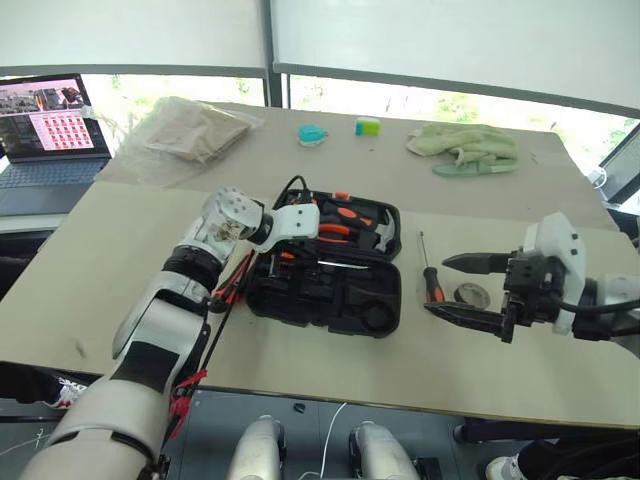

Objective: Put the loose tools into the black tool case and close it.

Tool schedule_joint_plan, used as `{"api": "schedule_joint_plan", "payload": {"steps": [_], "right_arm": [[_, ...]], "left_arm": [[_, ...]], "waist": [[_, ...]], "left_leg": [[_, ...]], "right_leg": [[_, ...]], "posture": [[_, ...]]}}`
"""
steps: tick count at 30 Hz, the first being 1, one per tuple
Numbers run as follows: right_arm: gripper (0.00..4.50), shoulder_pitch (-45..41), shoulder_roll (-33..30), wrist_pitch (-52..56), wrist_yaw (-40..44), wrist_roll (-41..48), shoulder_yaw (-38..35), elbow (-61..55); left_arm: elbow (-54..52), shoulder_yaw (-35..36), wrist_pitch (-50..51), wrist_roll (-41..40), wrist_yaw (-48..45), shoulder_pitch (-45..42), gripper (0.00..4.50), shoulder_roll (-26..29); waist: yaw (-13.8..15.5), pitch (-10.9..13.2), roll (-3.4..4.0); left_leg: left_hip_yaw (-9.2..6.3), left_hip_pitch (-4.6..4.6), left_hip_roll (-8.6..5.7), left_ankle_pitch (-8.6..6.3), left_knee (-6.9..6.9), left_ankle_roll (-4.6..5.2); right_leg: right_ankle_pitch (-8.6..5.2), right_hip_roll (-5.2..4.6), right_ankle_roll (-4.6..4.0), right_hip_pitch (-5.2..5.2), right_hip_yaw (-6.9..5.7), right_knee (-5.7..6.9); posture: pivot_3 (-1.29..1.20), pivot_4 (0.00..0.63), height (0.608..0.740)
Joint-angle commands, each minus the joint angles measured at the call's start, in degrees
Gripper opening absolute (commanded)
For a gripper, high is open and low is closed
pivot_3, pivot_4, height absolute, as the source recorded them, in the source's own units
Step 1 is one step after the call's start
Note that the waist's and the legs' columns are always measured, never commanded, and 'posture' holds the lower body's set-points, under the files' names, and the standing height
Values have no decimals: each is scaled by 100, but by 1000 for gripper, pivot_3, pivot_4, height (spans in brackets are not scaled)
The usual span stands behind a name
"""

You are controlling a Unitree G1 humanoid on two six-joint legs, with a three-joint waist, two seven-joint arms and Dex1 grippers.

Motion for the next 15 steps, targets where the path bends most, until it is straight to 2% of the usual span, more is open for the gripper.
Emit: {"api": "schedule_joint_plan", "payload": {"steps": [1, 5, 9, 12, 15], "right_arm": [[4500, -24, -7, -43, -4, 34, -120, -49], [4500, 37, -21, -74, -46, -123, -117, 35], [4500, 402, -3, -92, -210, -359, -396, 13], [4500, 935, 239, 101, -594, -370, -1076, -179], [4500, 1894, 667, 430, -835, -277, -2267, -510]], "left_arm": [[279, -220, -236, 307, 143, 92, 74, -95], [319, -221, -389, 342, 195, 174, 74, -141], [-27, 393, 235, -420, -195, 87, 74, -148], [-1099, 1094, 1816, -1584, -1120, 144, 860, 81], [-2705, 1558, 3734, -2737, -1881, 452, 1896, 642]], "waist": [[4, 0, 1], [16, -1, 1], [32, -1, 0], [23, -1, 0], [8, 1, 3]], "left_leg": [[0, 6, 0, 0, 0, 0], [0, 14, 0, 0, 0, 0], [1, 12, 0, 0, 0, 0], [0, -4, 1, 0, 0, 0], [-12, -30, 4, 2, 1, -2]], "right_leg": [[0, 0, 0, 5, 0, 1], [0, 0, 0, 15, 0, 1], [0, -1, 0, 14, 0, 0], [0, 0, 0, -4, -1, 4], [0, 2, 0, -27, -6, 7]], "posture": [[0, 150, 740], [0, 150, 740], [0, 150, 740], [0, 150, 740], [0, 150, 740]]}}
